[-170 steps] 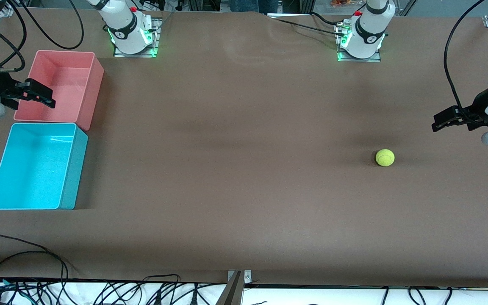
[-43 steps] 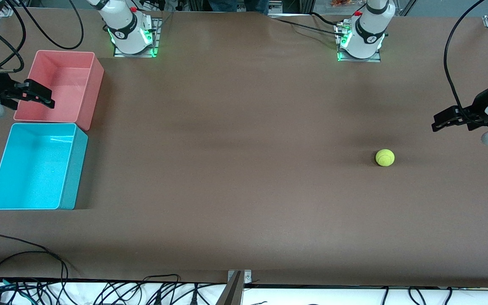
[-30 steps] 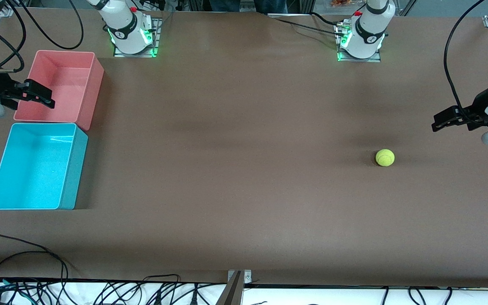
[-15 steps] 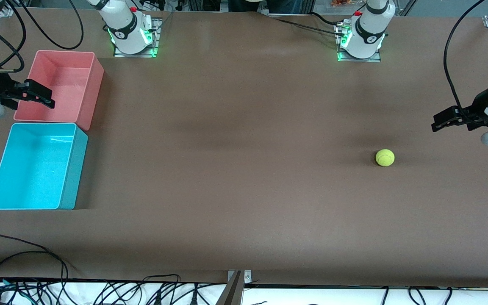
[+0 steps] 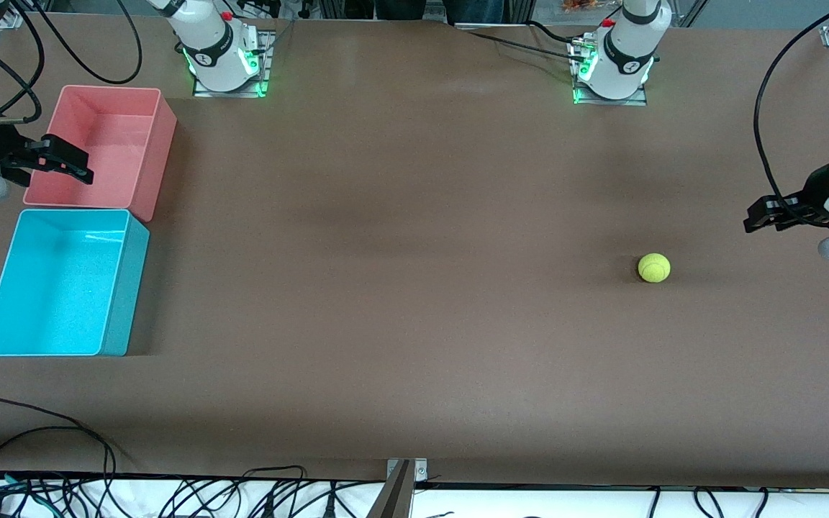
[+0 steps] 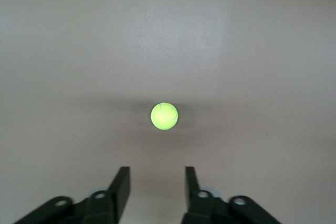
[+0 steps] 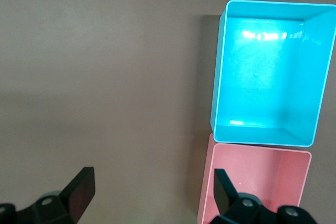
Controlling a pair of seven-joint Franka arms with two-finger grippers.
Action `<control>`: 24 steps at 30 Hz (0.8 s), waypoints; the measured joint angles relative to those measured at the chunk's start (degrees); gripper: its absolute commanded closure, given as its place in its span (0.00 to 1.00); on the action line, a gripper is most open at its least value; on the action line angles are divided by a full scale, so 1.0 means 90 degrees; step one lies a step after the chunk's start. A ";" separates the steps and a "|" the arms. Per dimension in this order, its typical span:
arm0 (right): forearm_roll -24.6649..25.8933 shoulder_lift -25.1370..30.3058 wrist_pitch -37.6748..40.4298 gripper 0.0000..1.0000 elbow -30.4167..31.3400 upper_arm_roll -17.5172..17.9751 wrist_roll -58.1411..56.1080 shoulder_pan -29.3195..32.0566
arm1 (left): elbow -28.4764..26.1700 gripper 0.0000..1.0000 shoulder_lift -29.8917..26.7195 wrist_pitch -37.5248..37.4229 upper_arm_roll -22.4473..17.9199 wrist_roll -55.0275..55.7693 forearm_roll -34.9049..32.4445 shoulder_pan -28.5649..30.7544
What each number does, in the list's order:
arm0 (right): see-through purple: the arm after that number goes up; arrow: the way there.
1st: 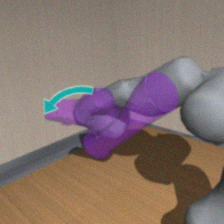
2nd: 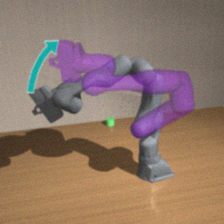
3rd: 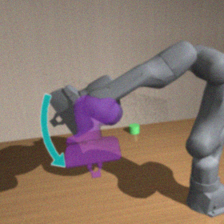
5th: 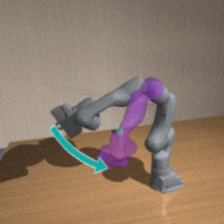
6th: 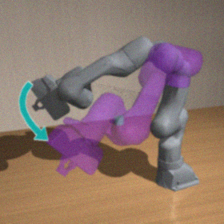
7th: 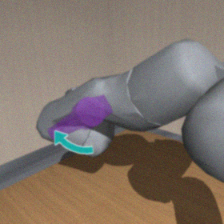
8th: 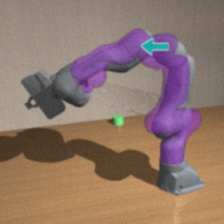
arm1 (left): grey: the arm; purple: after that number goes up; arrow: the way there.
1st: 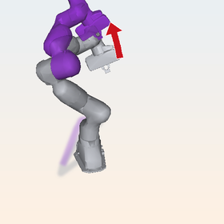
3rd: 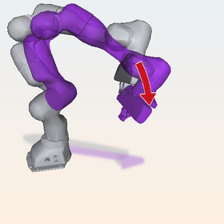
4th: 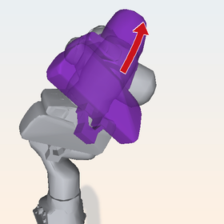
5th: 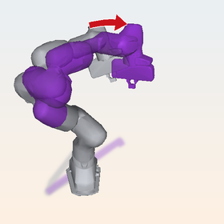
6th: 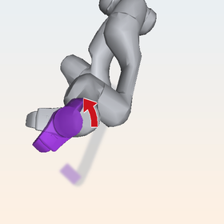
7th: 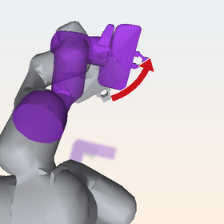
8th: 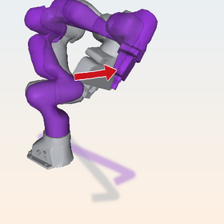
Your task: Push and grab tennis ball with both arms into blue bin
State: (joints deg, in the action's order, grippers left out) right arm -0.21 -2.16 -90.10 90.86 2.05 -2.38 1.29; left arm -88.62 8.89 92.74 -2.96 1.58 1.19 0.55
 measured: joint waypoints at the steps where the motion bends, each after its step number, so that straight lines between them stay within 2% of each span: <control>1: 0.0000 0.0000 0.0000 0.00 0.0000 0.0000 0.0000 0.0000 | 0.0001 1.00 0.0000 -0.0041 0.0000 0.0004 0.0000 0.0005; 5: 0.0000 0.0000 0.0000 0.00 0.0000 0.0001 0.0000 -0.0002 | 0.0003 1.00 -0.0006 -0.0274 0.0001 0.0167 0.0000 0.0009; 12: 0.0000 0.0000 0.0000 0.00 0.0000 0.0012 0.0000 -0.0004 | 0.0003 1.00 -0.0011 -0.0414 0.0040 0.1648 0.0000 0.0006; 17: 0.0000 0.0000 0.0000 0.00 0.0000 0.0014 0.0000 -0.0004 | -0.0035 1.00 -0.0007 -0.0446 0.0046 0.3145 0.0000 0.0008; 24: 0.0000 0.0000 0.0000 0.00 0.0000 0.0014 0.0000 -0.0004 | -0.0216 1.00 0.0131 -0.0306 0.0034 0.5890 0.0000 0.0017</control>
State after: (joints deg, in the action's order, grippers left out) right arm -0.21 -2.16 -90.10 90.86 2.17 -2.37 1.26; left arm -90.56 10.07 89.98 -2.66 54.59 1.19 0.70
